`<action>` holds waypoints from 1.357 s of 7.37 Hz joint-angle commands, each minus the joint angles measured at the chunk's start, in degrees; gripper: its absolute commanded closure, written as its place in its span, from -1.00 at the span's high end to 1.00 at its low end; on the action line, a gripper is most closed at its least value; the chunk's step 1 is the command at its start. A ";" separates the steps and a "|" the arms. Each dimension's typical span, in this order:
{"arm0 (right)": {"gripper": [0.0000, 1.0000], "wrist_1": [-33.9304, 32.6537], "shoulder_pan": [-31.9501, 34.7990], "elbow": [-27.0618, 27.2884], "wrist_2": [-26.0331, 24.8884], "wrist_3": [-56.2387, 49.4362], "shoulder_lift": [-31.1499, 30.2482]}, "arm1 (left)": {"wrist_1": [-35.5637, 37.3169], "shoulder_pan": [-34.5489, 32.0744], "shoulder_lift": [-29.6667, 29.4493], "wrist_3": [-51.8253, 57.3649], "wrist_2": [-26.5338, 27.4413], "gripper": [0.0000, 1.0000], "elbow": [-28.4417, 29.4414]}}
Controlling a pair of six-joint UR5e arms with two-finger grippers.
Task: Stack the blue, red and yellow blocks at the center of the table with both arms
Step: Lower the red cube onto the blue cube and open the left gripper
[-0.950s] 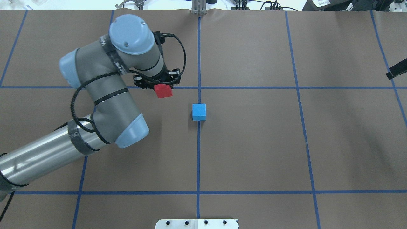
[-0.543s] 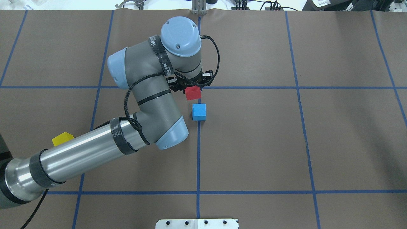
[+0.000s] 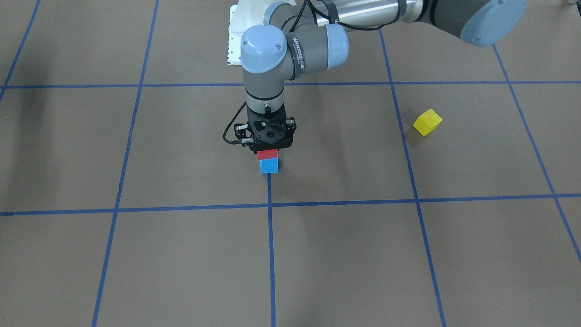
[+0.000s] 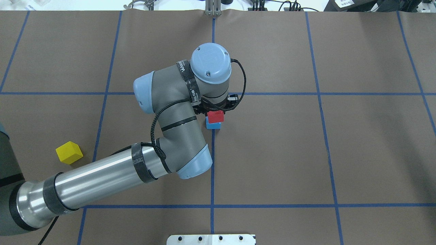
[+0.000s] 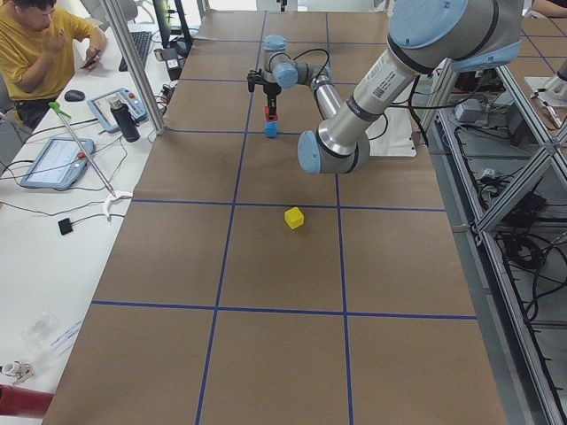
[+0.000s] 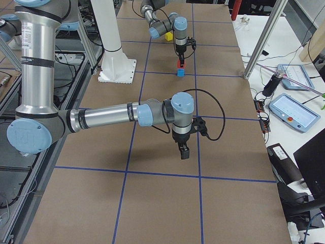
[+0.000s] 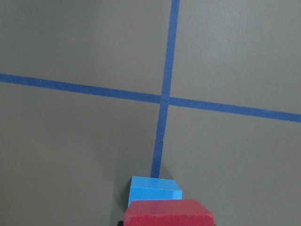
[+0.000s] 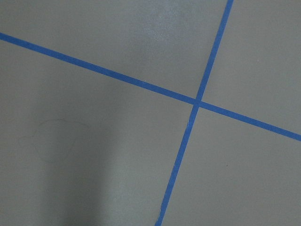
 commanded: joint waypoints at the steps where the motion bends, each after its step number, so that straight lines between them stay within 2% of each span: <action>1: 0.98 0.07 -0.05 0.04 -0.01 -0.04 0.06 | -0.03 0.02 0.29 1.27 0.35 -1.00 0.04; 7: 0.98 0.07 -0.05 0.04 -0.01 -0.13 0.23 | -2.05 0.10 1.16 3.39 1.05 -1.00 0.31; 10: 0.98 0.07 0.03 0.04 -0.01 -0.13 0.23 | -2.14 0.28 1.08 3.39 1.05 -0.64 0.22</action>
